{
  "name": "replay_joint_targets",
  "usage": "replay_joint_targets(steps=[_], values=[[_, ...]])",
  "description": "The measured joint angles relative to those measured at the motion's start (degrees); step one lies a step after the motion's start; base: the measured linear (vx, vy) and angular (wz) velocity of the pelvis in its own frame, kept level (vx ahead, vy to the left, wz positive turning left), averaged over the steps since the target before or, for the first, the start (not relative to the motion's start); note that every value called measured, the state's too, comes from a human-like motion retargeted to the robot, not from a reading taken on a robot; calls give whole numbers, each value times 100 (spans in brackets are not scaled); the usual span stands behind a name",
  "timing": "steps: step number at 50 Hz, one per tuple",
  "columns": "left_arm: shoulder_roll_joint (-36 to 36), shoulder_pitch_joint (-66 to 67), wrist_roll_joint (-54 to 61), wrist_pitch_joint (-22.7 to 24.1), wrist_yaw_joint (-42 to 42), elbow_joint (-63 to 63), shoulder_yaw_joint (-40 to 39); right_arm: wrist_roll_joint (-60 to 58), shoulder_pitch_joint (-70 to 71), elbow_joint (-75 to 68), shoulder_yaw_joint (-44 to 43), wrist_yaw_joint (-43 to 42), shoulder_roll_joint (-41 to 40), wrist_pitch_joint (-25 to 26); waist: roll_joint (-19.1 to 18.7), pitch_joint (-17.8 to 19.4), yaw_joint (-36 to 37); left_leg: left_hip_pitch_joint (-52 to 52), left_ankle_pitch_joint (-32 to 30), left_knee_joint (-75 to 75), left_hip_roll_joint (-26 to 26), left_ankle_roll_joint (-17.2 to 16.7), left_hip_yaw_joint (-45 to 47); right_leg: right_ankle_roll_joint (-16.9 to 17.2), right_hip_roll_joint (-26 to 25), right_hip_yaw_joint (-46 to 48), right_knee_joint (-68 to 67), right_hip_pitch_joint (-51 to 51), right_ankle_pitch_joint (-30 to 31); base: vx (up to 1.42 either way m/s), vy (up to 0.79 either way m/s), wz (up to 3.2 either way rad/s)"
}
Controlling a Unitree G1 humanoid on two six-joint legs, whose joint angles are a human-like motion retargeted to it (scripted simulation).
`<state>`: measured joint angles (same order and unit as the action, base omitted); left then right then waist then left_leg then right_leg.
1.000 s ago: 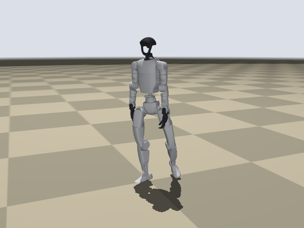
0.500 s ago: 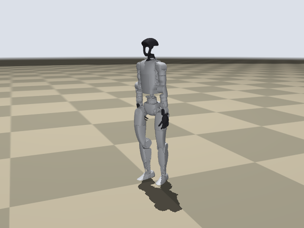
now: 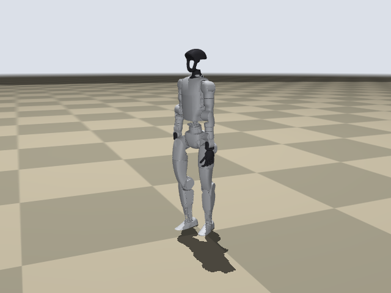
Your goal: In place motions
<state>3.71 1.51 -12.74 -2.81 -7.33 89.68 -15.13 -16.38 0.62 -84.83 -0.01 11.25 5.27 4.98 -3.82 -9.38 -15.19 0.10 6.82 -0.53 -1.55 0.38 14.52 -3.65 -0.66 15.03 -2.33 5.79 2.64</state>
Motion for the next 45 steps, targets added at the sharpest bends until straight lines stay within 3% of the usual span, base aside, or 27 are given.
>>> replay_joint_targets(steps=[26,45], values=[[-53,67,-32,4,23,5,21,-184,-279,-661,-130,-242,211,71,108,98,-4,11,18,50,-127,103,-65,155,126,24,-12,-45,100,2,0,0],[9,60,-44,2,56,74,23,-56,-175,-157,-9,-93,44,-32,52,140,-245,-5,24,8,-190,173,-71,254,210,50,-102,131,235,1,0,5]])
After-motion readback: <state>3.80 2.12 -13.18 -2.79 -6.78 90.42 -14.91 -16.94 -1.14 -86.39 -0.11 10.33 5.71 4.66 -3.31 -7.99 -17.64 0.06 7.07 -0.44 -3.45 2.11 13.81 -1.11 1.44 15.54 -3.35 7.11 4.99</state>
